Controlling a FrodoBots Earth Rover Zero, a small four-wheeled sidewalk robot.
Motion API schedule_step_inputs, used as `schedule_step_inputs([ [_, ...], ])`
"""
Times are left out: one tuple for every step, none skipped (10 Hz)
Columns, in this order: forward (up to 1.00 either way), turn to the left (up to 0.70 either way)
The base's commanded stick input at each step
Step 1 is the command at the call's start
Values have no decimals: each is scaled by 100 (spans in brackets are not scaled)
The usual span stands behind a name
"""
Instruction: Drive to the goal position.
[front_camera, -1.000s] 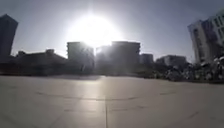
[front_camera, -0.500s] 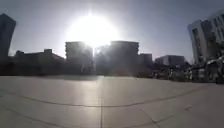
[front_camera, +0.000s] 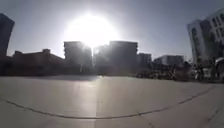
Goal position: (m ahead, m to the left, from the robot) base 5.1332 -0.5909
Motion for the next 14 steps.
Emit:
schedule_step_inputs([
  [100, 4],
  [100, 4],
  [100, 4],
  [100, 5],
  [100, 38],
  [100, 44],
  [100, 43],
  [100, 17],
  [100, 27],
  [100, 38],
  [100, 38],
  [100, 9],
  [100, 4],
  [100, 4],
])
